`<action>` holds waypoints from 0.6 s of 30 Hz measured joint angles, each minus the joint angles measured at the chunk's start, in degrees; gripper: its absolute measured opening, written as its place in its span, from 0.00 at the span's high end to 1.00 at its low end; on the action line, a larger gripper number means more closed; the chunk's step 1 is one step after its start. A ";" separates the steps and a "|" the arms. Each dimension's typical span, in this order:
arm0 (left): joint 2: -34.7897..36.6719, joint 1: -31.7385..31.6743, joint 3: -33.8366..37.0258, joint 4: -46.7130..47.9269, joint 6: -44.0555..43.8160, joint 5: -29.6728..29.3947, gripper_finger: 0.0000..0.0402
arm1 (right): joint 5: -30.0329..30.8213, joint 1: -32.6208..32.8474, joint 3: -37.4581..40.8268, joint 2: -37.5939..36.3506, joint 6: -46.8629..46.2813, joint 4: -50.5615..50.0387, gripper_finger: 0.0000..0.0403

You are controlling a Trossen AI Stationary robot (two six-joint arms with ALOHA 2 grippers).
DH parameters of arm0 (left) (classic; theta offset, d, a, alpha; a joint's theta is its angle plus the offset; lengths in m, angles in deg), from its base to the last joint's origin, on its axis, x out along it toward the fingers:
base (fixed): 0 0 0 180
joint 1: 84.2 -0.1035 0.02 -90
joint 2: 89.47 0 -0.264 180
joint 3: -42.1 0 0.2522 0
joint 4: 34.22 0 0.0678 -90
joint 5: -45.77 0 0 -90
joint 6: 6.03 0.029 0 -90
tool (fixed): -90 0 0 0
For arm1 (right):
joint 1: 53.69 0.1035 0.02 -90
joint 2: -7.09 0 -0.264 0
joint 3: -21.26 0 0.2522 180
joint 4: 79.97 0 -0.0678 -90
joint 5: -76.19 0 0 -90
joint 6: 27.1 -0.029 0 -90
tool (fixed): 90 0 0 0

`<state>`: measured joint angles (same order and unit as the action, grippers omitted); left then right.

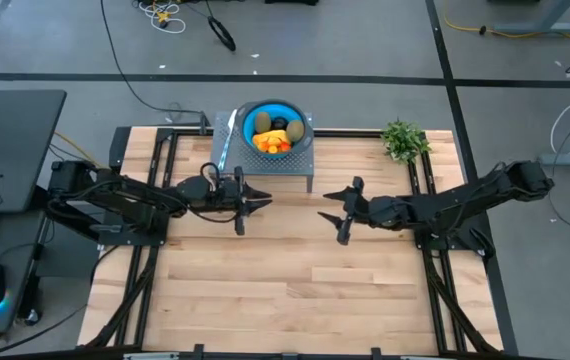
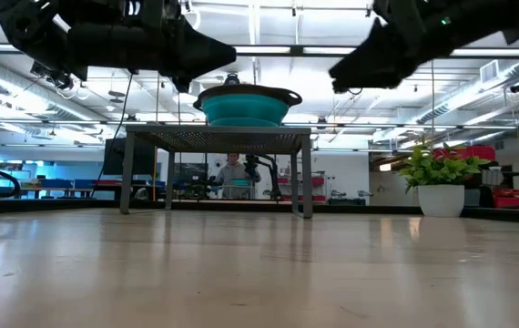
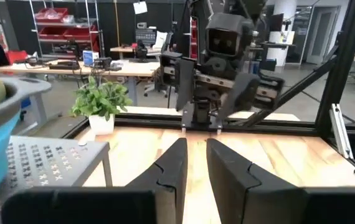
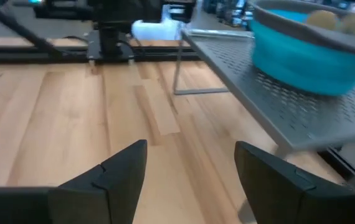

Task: Pick & Place Fruit
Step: Return to Home Position

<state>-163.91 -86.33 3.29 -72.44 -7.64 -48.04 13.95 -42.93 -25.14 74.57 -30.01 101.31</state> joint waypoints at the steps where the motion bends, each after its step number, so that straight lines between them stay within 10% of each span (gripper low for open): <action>1: 0.00 0.00 0.14 0.11 -0.08 0.00 0.84 | 0.64 0.22 1.16 -0.92 -0.53 0.58 0.37; 18: 31.61 -0.11 24.50 -5.71 -1.19 -8.21 0.97 | 2.18 1.73 14.22 -17.54 -3.69 2.84 0.43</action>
<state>-132.29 -86.44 27.78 -78.15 -8.83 -56.25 16.13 -41.20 -10.93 57.03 -33.70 104.15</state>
